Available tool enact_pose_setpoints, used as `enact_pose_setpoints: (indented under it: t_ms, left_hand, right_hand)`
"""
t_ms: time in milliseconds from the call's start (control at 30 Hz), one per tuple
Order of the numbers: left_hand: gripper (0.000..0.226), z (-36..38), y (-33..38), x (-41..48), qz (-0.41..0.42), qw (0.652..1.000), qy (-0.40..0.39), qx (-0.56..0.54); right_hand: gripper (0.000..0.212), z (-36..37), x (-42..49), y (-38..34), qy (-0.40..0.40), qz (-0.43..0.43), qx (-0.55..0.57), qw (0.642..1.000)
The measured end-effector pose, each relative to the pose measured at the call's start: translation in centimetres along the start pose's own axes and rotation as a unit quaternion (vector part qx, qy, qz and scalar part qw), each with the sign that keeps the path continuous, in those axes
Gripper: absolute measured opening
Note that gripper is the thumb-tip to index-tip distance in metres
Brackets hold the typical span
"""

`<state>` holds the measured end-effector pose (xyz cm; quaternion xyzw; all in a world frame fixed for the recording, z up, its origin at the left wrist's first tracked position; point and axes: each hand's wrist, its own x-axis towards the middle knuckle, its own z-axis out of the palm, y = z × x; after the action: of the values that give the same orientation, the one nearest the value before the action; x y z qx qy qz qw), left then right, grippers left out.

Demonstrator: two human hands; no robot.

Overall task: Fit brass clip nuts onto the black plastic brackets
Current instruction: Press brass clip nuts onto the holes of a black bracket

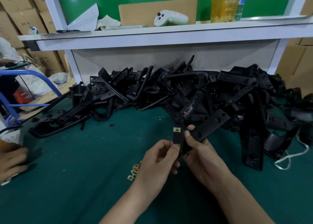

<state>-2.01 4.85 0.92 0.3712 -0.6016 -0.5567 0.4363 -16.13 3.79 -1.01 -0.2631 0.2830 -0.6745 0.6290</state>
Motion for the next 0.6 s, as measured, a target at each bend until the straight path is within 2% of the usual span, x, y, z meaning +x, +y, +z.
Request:
enact_pose_setpoints:
  t_ms: [467,600]
  left_hand:
    - [0.021,-0.17,-0.61,0.19,0.007,1.0,-0.003,0.001]
    - [0.02,0.23,-1.0,0.05,0.01,1.0,0.023,0.014]
  right_hand:
    - [0.015,0.03,-0.11,-0.04,0.005,0.006,-0.02,1.0]
    - [0.014,-0.17,-0.08,0.02,0.009,0.003,-0.022,1.0]
